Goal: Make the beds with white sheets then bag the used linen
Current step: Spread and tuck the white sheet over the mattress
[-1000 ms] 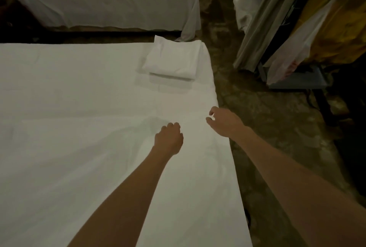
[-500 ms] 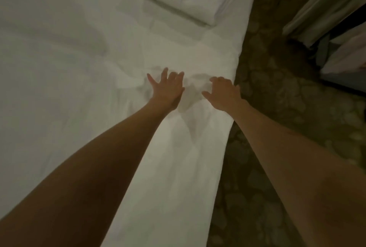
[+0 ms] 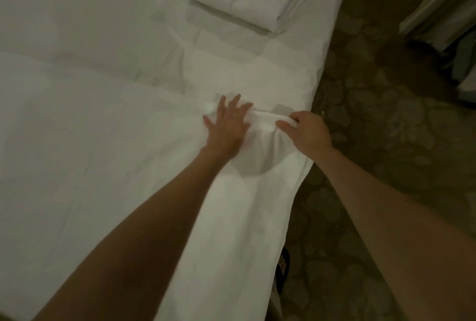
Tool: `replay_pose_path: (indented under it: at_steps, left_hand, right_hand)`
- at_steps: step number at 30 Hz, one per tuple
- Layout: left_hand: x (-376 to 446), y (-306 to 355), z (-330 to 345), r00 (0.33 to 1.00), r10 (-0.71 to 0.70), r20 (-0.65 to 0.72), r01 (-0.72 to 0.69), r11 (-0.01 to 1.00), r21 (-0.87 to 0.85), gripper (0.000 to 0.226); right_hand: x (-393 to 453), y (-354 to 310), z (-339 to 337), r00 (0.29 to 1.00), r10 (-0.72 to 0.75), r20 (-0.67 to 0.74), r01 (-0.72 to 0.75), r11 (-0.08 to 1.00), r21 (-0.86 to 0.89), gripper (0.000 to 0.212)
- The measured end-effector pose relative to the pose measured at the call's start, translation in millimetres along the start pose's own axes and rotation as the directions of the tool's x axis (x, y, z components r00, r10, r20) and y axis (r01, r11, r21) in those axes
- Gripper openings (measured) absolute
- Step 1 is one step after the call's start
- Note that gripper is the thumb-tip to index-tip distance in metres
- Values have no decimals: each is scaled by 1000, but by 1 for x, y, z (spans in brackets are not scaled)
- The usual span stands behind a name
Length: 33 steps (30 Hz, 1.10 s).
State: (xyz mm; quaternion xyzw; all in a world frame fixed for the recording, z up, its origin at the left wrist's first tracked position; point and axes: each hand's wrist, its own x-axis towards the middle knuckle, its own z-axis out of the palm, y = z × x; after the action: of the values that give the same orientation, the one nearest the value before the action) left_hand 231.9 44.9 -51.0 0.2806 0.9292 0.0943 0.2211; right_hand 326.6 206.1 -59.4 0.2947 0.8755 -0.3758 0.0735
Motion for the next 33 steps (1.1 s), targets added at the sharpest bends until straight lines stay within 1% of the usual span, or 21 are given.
replay_pose_path:
  at_steps: [1, 3, 5, 7, 8, 9, 10, 11, 12, 13, 14, 15, 17, 19, 22, 23, 25, 27, 29, 31, 33]
  left_hand:
    - [-5, 8, 14, 998, 0, 67, -2, 1000, 31, 56]
    - [-10, 23, 35, 994, 22, 108, -30, 996, 80, 62]
    - [-9, 33, 38, 996, 42, 74, -43, 999, 16, 61]
    - [-9, 37, 31, 999, 36, 1, -36, 995, -93, 62]
    - [-12, 35, 30, 998, 34, -44, -38, 994, -104, 63]
    - [-19, 31, 30, 997, 34, -71, -39, 996, -75, 64]
    - [-29, 26, 32, 997, 34, -73, -36, 999, -31, 64]
    - [-40, 20, 38, 998, 27, -59, -27, 1000, 3, 64]
    - [-53, 14, 46, 999, 19, -42, -18, 1000, 22, 63]
    - [-66, 9, 54, 1000, 14, -25, -13, 999, 32, 61]
    - [-77, 6, 62, 1000, 13, 1, -13, 999, 46, 61]
    - [-85, 5, 69, 999, 9, 35, -12, 998, 67, 62]
    - [-90, 5, 80, 995, -12, 95, -1, 992, 129, 61]
    - [-85, 9, 85, 993, -36, 114, 17, 986, 165, 60]
    - [-74, 16, 79, 987, -64, 149, 40, 986, 162, 59]
    - [-72, 17, 74, 983, -59, 171, 37, 991, 127, 58]
    - [-76, 14, 62, 981, -27, 193, 26, 1000, 4, 57]
    - [-92, 7, 55, 983, -10, 185, 24, 997, -78, 57]
    - [-116, -4, 55, 979, -6, 203, 20, 998, -65, 58]
    - [-141, -16, 60, 974, 10, 226, 3, 998, -56, 58]
    - [-161, -26, 63, 967, 6, 253, 10, 998, -65, 58]
  right_hand:
    - [-1, 4, 4, 998, 68, -12, -68, 997, 26, 34]
    - [-1, 8, 3, 983, 182, 4, -181, 974, 135, 37]
    - [4, 6, -7, 975, 218, 35, -220, 948, 230, 36]
    - [5, 3, -15, 975, 223, -2, -211, 928, 307, 29]
    - [2, 5, -16, 963, 267, -43, -232, 898, 375, 25]
    - [-5, 7, -13, 934, 350, -65, -278, 833, 479, 22]
    - [-14, 10, -7, 886, 463, -28, -349, 705, 617, 22]
    - [-25, 13, -1, 827, 556, 79, -422, 522, 742, 26]
    - [-35, 15, 8, 773, 594, 223, -489, 334, 806, 34]
    - [-45, 18, 16, 737, 591, 328, -546, 235, 804, 43]
    - [-54, 21, 24, 716, 585, 380, -595, 227, 771, 51]
    - [-63, 25, 32, 709, 583, 396, -620, 247, 745, 55]
    - [-75, 29, 44, 725, 573, 382, -611, 279, 741, 48]
    - [-81, 28, 49, 767, 541, 346, -562, 304, 769, 38]
    - [-80, 20, 47, 858, 452, 245, -431, 373, 822, 41]
    - [-80, 18, 47, 868, 454, 202, -391, 373, 841, 39]
    - [-86, 18, 50, 837, 519, 175, -391, 341, 855, 34]
    - [-101, 20, 55, 786, 567, 245, -464, 281, 840, 34]
    - [-119, 21, 63, 761, 544, 355, -540, 227, 810, 41]
    - [-140, 17, 71, 752, 504, 425, -605, 269, 750, 47]
    - [-159, 11, 82, 720, 535, 441, -661, 337, 670, 54]
